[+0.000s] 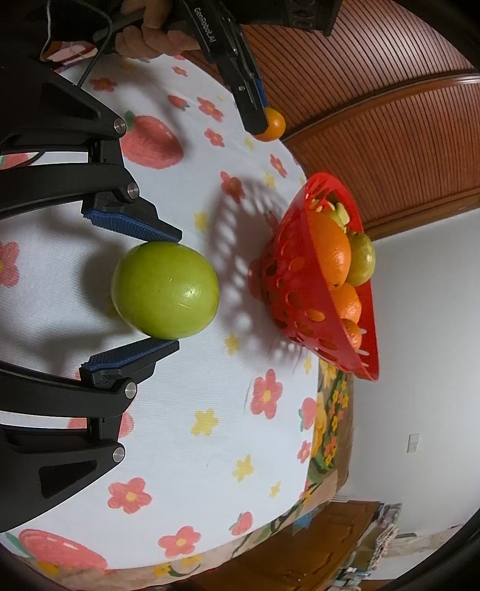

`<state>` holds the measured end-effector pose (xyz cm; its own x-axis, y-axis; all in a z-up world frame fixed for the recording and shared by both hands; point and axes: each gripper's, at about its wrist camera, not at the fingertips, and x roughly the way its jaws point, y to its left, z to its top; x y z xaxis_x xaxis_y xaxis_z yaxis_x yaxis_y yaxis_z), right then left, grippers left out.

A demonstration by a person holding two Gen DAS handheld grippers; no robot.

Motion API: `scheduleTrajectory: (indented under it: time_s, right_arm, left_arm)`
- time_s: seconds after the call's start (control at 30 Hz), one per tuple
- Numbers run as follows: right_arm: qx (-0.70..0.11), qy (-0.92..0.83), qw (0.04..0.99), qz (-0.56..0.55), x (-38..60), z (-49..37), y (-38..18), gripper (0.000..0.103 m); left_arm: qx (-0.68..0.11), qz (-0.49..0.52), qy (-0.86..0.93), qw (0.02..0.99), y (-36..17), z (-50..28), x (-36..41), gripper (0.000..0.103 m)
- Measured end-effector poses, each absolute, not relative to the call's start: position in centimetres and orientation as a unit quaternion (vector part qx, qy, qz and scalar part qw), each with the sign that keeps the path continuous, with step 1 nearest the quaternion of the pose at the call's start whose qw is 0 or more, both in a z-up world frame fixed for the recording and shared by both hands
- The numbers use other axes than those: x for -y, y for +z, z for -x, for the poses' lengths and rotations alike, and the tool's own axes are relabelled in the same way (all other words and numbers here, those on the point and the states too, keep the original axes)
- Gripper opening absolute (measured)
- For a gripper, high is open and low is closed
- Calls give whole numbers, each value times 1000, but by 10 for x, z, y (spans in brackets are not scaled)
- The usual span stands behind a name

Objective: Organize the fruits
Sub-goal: 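Lift the tangerine with the left tool while the right tool carries the apple toward the basket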

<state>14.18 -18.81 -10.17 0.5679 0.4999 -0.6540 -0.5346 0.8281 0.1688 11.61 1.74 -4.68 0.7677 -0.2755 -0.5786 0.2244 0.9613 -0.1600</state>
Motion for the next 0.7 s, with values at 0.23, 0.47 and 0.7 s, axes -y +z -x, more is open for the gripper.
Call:
scheduleTrajectory:
  time_s: [0.23, 0.47, 0.7]
  right_arm:
    - [-351, 297, 887, 26, 183, -137, -93, 53]
    - [-340, 300, 891, 32, 180, -132, -84, 53]
    - [-322, 304, 896, 37, 176, -130, -69, 53]
  left_arm:
    - [-301, 40, -138, 943, -35, -110, -18, 34]
    - [-291, 41, -139, 946, -28, -105, -19, 34]
    - [-283, 39, -138, 948, -20, -107, -21, 34]
